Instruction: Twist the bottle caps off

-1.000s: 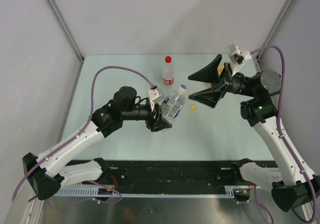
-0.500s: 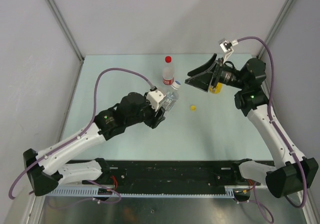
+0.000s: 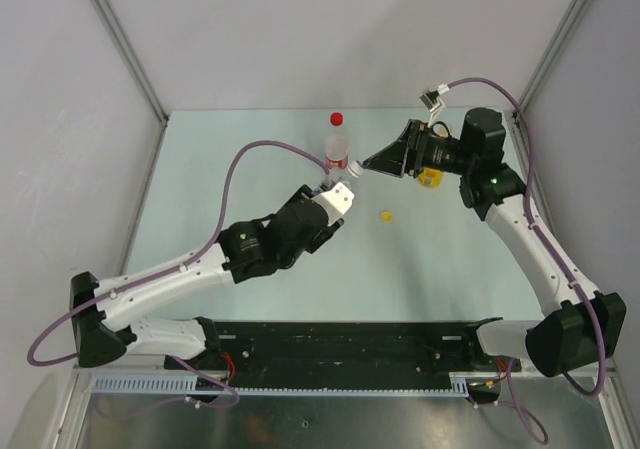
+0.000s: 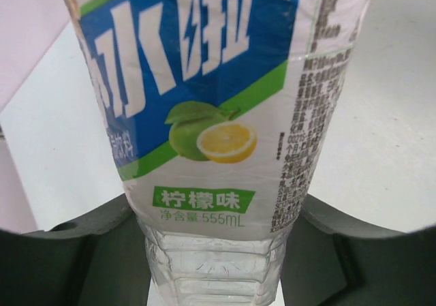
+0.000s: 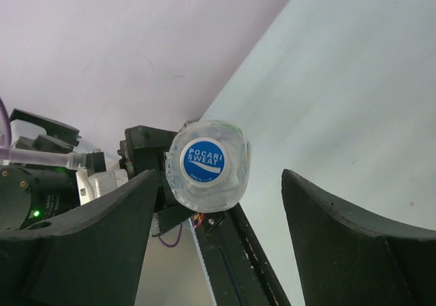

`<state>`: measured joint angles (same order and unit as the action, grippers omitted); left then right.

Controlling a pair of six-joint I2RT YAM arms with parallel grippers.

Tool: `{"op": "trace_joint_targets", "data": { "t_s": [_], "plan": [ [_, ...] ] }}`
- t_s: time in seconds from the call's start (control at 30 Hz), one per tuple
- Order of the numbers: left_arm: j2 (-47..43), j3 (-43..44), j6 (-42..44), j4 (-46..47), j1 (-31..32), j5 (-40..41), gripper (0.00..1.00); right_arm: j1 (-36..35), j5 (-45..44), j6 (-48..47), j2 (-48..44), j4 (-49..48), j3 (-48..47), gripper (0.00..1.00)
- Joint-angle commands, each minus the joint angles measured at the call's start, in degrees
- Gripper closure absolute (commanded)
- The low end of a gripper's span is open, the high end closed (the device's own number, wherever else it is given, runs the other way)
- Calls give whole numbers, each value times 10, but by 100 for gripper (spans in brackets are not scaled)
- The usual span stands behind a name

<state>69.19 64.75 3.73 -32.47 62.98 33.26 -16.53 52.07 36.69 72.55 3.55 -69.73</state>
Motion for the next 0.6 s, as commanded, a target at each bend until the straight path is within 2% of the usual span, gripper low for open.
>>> {"op": "trace_joint_targets", "data": {
  "t_s": [0.0,0.17,0.57],
  "plan": [
    [6,36,18,0,9,75,81,-16,-30,-48,5,71,-45,23],
    [13,40,22,-3,15,74,81,-33,-35,-57,17,84,-54,29],
    [30,45,31,-10,27,76,81,-49,-32,-33,31,58,-59,38]
  ]
}}
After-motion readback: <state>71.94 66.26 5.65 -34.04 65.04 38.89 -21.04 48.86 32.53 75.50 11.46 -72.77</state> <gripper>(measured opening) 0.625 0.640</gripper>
